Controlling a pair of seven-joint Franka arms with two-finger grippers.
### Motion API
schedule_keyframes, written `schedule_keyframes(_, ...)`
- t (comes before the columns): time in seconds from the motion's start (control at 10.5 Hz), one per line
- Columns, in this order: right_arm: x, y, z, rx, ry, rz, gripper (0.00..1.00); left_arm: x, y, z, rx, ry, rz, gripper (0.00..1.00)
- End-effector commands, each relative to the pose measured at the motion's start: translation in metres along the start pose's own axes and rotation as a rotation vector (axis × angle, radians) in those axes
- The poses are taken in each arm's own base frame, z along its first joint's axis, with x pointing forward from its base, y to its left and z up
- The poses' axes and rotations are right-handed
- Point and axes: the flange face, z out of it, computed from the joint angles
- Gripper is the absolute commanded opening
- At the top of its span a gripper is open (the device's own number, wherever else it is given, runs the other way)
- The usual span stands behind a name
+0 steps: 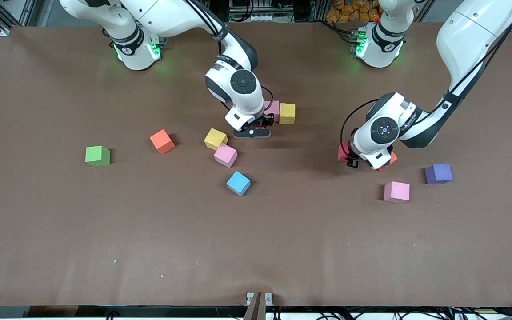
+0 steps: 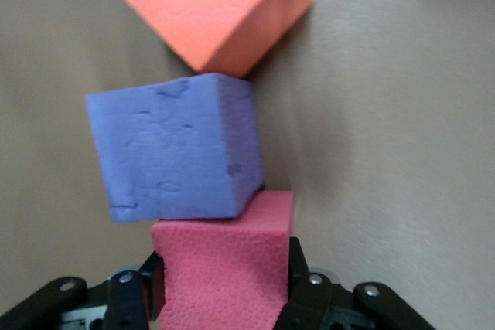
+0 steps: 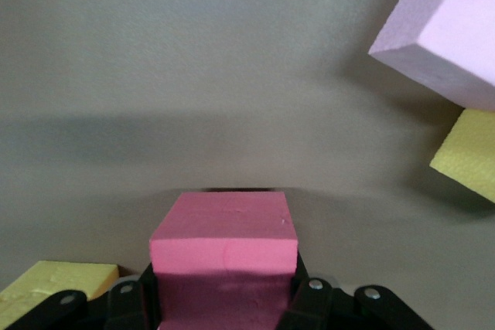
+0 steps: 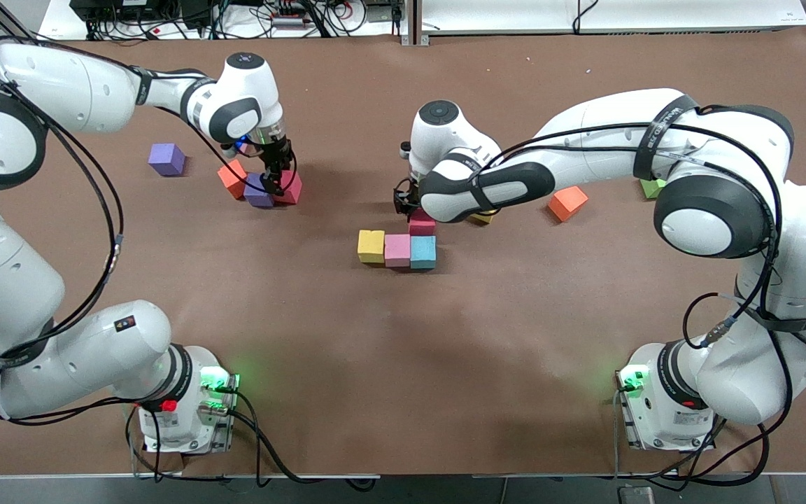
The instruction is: Arrange 11 blocks into digit 3
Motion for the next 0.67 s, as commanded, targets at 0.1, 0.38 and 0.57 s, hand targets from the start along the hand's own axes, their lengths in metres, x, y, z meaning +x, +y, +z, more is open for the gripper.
schedule_keyframes(0.1,-0.009,-0.003,0.002,-0.004,0.016,0.031,0.0,-0.017,0.016,-0.023,-0.031,0.018,0.103,0.0)
schedule_keyframes(0.38,-0.011,-0.001,0.006,-0.007,0.018,0.024,0.0,-0.019,0.033,-0.052,-0.015,0.05,0.206,0.0)
schedule_keyframes(0.57,-0.013,0.001,0.01,-0.01,0.04,-0.003,0.0,-0.016,0.052,-0.062,-0.019,0.031,0.201,0.0)
